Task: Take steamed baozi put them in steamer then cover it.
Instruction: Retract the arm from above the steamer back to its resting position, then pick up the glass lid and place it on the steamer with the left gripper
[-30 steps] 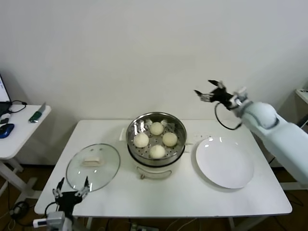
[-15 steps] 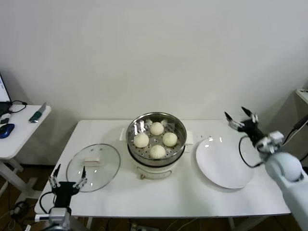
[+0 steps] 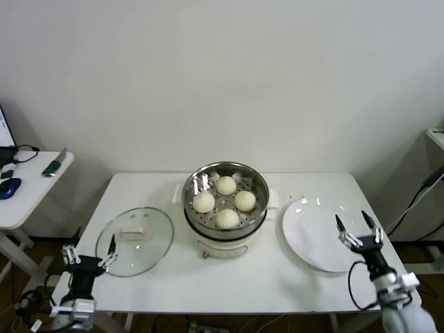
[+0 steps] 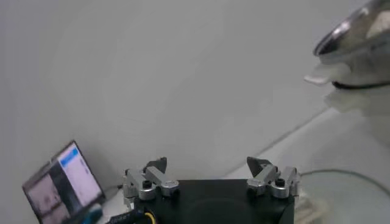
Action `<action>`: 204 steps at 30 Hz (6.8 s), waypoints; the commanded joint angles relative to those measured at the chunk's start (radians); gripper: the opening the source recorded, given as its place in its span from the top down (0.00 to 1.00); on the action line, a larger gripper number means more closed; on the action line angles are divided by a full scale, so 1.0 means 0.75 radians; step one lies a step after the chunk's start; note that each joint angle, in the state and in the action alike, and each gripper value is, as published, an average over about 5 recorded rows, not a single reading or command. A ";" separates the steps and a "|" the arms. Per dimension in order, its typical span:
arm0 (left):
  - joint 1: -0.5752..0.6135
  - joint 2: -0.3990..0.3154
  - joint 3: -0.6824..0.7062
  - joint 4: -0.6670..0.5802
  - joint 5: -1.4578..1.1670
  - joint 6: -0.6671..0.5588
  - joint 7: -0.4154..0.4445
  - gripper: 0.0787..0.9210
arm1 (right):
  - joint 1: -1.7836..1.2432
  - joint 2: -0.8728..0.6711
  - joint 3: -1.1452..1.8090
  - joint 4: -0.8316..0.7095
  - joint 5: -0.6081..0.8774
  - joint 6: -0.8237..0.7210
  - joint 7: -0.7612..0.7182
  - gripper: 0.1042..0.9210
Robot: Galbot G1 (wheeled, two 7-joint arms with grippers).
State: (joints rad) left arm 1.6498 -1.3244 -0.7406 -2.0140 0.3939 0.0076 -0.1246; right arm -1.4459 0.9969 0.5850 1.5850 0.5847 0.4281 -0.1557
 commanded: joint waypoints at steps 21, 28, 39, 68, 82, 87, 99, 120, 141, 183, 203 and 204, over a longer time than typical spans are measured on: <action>-0.259 0.069 0.091 0.606 1.018 -0.069 -0.227 0.12 | -0.168 0.243 -0.013 -0.100 -0.114 0.225 0.029 0.12; -0.367 0.056 0.134 0.669 1.031 -0.056 -0.236 0.12 | -0.171 0.249 -0.004 -0.074 -0.111 0.208 0.039 0.12; -0.477 0.033 0.219 0.756 1.052 -0.030 -0.234 0.12 | -0.193 0.248 0.025 -0.036 -0.113 0.190 0.046 0.12; -0.610 0.003 0.223 0.920 1.254 -0.005 -0.266 0.25 | -0.215 0.277 0.049 0.022 -0.124 0.180 0.030 0.12; -0.600 -0.008 0.207 0.924 1.281 -0.009 -0.260 0.71 | -0.208 0.302 0.046 0.026 -0.155 0.181 0.019 0.12; -0.587 0.008 0.221 0.840 1.248 0.003 -0.246 0.88 | -0.209 0.304 0.051 0.031 -0.160 0.180 0.020 0.12; -0.492 0.194 0.293 0.451 1.039 0.175 -0.046 0.94 | -0.215 0.313 0.078 0.047 -0.226 0.159 0.039 0.12; -0.631 0.401 0.497 0.004 0.781 0.762 0.315 0.94 | -0.209 0.334 0.105 0.073 -0.336 0.082 0.072 0.12; -1.041 -0.040 1.007 0.112 1.358 0.947 0.598 0.94 | -0.195 0.330 0.122 0.069 -0.359 0.083 0.070 0.12; -0.996 -0.445 1.122 0.498 1.689 0.908 0.532 0.94 | -0.193 0.314 0.134 0.040 -0.347 0.119 0.064 0.12; -1.002 -0.400 1.110 0.508 1.661 0.902 0.522 0.94 | -0.196 0.323 0.143 0.053 -0.356 0.113 0.062 0.12; -1.001 -0.398 1.109 0.508 1.660 0.902 0.522 0.94 | -0.196 0.323 0.144 0.054 -0.357 0.113 0.062 0.12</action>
State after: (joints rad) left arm 0.8994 -1.6091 0.0929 -1.6391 1.6404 0.6849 0.2677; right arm -1.5923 1.2386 0.6915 1.6230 0.3179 0.5140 -0.1093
